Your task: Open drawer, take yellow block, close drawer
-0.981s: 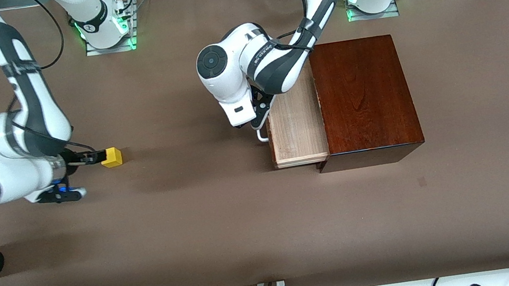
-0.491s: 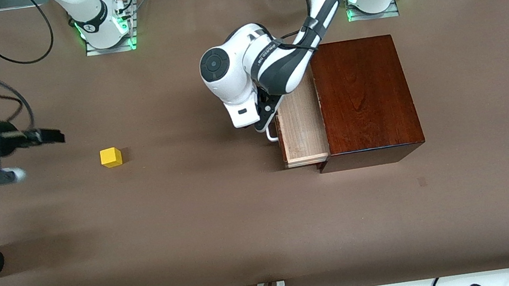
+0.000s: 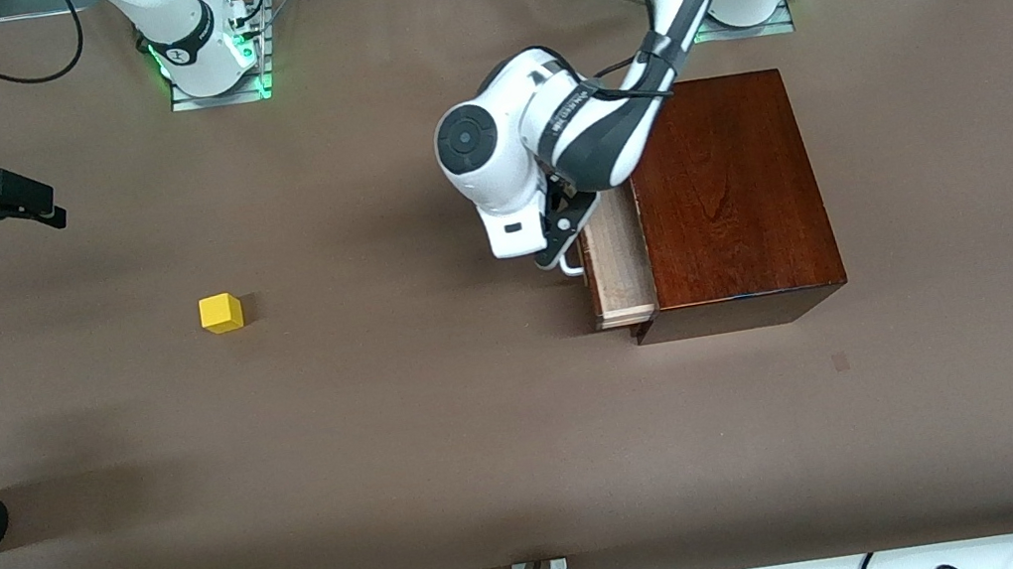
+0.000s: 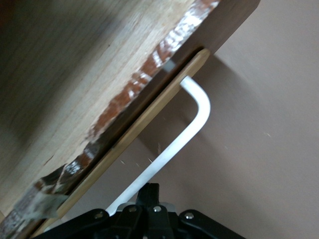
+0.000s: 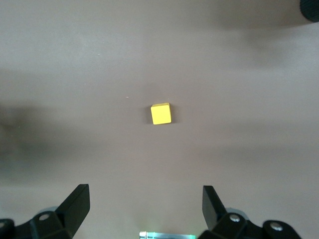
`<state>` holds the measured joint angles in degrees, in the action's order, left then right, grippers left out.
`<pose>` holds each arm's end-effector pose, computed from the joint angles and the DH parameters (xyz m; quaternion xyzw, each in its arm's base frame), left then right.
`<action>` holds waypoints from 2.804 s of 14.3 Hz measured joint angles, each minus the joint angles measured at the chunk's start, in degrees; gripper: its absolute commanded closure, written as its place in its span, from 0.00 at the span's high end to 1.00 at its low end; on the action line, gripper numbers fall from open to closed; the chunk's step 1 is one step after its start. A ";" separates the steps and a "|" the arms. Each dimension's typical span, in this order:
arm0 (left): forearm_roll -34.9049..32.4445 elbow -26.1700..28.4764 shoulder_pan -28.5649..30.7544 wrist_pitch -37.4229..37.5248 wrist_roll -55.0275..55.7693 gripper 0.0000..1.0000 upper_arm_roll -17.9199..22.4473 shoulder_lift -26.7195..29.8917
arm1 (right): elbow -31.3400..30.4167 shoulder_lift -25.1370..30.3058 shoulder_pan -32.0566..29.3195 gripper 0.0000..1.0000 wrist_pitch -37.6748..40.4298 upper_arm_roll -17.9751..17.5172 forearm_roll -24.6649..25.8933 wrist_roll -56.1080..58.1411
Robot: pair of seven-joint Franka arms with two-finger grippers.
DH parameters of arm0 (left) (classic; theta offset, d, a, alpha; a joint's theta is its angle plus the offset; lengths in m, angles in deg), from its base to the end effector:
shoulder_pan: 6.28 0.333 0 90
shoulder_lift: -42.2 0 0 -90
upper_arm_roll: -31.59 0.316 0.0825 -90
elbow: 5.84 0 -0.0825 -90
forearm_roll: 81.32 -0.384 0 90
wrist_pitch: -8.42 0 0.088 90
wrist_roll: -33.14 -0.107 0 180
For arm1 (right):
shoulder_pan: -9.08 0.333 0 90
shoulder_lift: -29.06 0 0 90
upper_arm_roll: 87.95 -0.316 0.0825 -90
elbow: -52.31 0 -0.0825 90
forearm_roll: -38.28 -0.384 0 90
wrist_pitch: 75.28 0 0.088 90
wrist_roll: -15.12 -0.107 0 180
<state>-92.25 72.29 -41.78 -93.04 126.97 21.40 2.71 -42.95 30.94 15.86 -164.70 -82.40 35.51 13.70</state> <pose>0.5165 -0.4710 0.2974 -0.9120 -0.3862 0.0171 0.1373 0.5405 0.0160 0.5985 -0.9991 0.0022 0.0352 0.0249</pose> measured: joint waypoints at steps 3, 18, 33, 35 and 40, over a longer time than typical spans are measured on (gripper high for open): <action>-0.76 3.55 3.65 0.47 -5.34 0.00 1.25 2.17 | -2.16 0.95 0.06 1.00 -1.54 -0.24 0.46 0.16; 9.67 3.93 8.29 0.64 -13.93 1.00 -1.59 17.82 | -3.83 0.74 0.86 1.00 -0.97 -1.18 0.63 0.10; 12.01 12.46 26.65 14.56 -79.49 1.00 8.68 37.83 | -2.52 0.87 0.79 1.00 0.43 1.19 0.80 -0.73; 12.01 13.61 26.78 14.55 -84.85 1.00 11.36 38.85 | -2.43 0.83 0.86 1.00 0.46 0.99 0.80 -0.73; 12.01 15.43 27.74 14.09 -89.88 1.00 13.02 40.12 | -2.35 0.61 0.88 1.00 0.47 0.84 0.80 -0.73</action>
<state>-80.24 87.72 -14.04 -78.95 37.10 34.42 42.82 -45.30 31.55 16.74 -164.23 -81.57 36.31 12.96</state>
